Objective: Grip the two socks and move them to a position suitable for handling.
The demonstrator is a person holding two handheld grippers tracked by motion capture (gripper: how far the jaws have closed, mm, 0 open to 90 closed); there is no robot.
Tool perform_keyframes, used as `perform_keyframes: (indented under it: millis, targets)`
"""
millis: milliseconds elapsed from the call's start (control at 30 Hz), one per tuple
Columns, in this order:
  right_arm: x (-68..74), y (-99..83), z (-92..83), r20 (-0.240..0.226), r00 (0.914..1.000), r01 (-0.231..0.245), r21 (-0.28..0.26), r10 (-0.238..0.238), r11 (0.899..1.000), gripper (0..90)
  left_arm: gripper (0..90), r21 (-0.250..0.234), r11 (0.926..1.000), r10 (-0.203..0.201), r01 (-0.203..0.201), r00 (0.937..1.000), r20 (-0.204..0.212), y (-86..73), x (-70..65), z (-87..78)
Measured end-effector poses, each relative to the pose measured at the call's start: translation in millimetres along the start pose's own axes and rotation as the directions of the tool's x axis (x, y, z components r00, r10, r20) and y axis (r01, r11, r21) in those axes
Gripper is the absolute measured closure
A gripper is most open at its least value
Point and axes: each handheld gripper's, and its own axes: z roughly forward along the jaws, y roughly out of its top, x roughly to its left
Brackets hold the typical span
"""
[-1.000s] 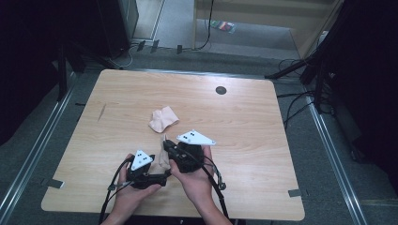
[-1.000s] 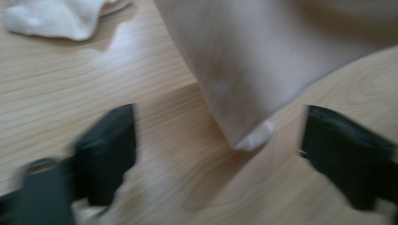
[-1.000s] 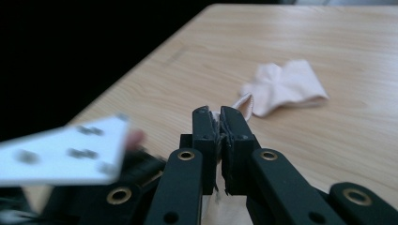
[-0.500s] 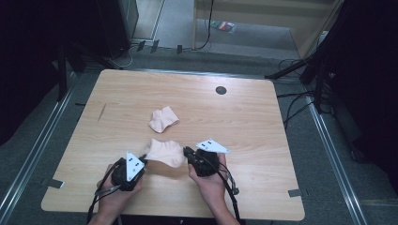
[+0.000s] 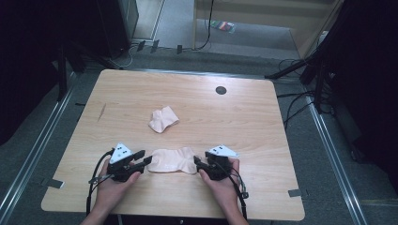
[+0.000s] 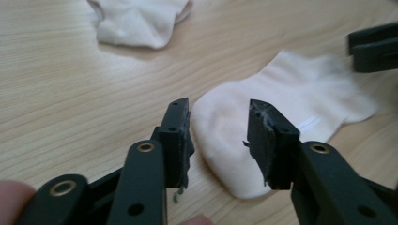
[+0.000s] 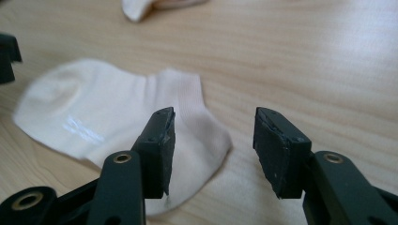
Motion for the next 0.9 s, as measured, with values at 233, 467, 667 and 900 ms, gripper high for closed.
perform_keyframes:
  millis: [233, 467, 667, 900]
  targets:
    - [17.2, -7.4, 10.7, 0.081, 0.9931, 0.085, 0.013, -0.085, 0.996, 68.5, 74.4, 0.084, 0.9964, -0.01, 0.01, 0.9999, 0.002, 1.5, -2.7, 18.6]
    - [6.0, -7.4, 2.0, 0.078, 0.9966, 0.023, 0.037, -0.026, 0.999, 86.5, 89.3, 0.059, 0.9982, -0.013, 0.008, 0.9971, 0.075, 4.9, 5.9, 3.0]
    - [-7.4, -9.2, -19.3, 0.085, 0.9964, -0.003, 0.042, -0.001, 0.999, 87.8, 90.0, 0.038, 0.9993, -0.002, -0.001, 0.9963, 0.086, 6.7, 4.7, -7.9]
    - [-1.2, -12.9, -17.9, 0.045, 0.9988, 0.02, 0.022, -0.021, 1.0, 87.1, 88.9, 0.03, 0.9995, 0.001, -0.007, 0.9852, 0.171, 1.4, -15.7, -5.7]
